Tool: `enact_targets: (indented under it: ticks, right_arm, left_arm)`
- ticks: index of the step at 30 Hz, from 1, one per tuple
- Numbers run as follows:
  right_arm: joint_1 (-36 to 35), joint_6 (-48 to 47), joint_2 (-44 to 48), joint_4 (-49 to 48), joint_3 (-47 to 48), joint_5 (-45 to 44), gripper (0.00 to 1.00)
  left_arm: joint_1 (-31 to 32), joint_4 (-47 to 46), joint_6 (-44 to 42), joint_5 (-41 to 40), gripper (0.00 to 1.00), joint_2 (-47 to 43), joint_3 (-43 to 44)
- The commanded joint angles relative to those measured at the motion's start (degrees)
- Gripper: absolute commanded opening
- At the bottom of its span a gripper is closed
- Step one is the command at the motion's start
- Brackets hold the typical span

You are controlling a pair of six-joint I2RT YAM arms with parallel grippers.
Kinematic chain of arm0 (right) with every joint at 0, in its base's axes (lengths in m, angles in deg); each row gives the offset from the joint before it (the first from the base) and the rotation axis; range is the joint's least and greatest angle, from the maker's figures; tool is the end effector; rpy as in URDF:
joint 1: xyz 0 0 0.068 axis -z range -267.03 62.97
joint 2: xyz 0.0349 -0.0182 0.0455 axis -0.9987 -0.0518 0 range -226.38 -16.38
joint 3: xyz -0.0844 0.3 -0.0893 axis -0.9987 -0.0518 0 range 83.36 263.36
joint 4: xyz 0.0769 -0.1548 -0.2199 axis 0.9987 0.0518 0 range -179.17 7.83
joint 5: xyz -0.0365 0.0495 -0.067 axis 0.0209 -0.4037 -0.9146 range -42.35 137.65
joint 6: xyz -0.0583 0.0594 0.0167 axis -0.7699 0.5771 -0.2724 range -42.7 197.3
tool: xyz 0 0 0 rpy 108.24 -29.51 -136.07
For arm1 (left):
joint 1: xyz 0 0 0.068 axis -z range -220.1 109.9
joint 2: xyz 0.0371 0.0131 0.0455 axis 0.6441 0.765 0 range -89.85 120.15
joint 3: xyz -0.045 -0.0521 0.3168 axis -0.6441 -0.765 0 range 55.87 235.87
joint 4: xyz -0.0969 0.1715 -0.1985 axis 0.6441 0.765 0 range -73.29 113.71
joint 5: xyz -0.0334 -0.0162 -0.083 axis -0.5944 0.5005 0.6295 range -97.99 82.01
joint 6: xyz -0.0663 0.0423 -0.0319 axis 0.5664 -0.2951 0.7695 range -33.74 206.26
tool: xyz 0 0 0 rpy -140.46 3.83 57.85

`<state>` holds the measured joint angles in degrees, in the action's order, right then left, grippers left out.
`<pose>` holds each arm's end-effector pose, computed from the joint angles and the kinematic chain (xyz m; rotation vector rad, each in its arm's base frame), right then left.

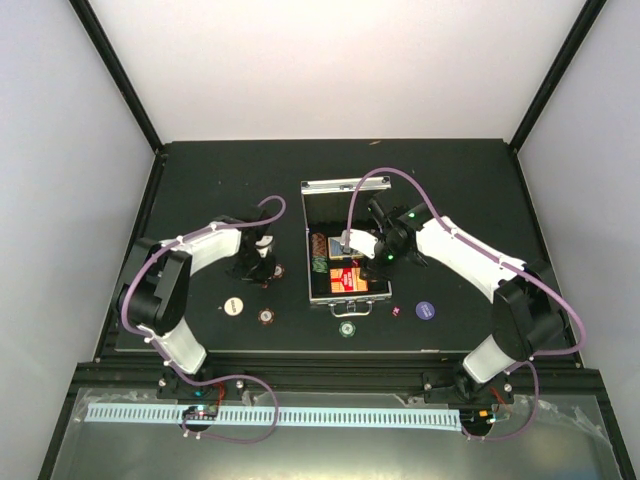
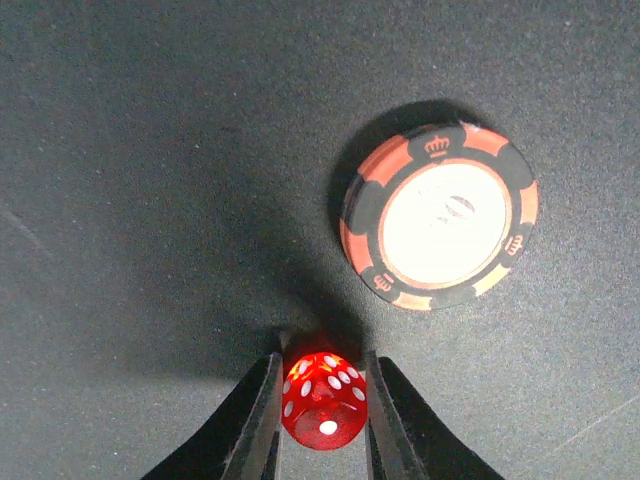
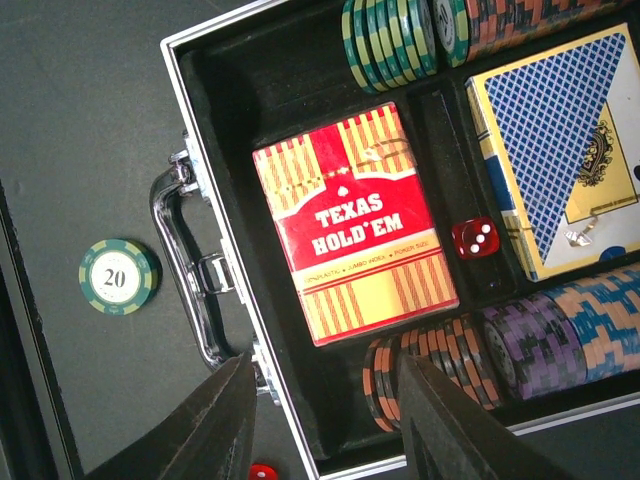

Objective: Pack up texas hold em set

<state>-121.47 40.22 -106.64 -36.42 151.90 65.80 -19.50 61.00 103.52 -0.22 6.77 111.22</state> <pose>0.2574 0.2048 0.2485 -1.7047 2.2619 0.4433 0.2830 -0.1172 0.1515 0.0987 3.1017 -0.2385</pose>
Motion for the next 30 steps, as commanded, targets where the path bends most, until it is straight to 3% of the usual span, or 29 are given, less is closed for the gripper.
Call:
enact_targets:
  ticks: [1, 8, 13, 22, 30]
  right_arm:
    - [-0.1, -0.3, 0.1, 1.1, 1.0, -0.4, 0.42]
    - [0.1, -1.0, 2.3, 3.9, 3.1, -0.8, 0.42]
    - [1.4, -0.1, 3.3, 5.5, 2.7, 1.7, 0.42]
    - [2.8, 0.2, 6.5, 6.0, -1.4, 4.3, 0.42]
    - [3.2, 0.7, 6.7, 6.3, -1.7, 4.3, 0.42]
  left_arm:
    - [0.7, 2.6, -1.3, -0.7, 0.16, -2.0, 1.5]
    - [2.5, 0.3, -0.7, 7.8, 0.16, -13.3, -0.2]
    - [5.4, -11.2, -0.6, 15.9, 0.18, -16.5, -2.2]
    - [13.0, -21.9, -2.0, 20.0, 0.18, -9.9, 3.7]
    - [16.8, -23.3, -2.6, 14.6, 0.19, -1.9, 8.5]
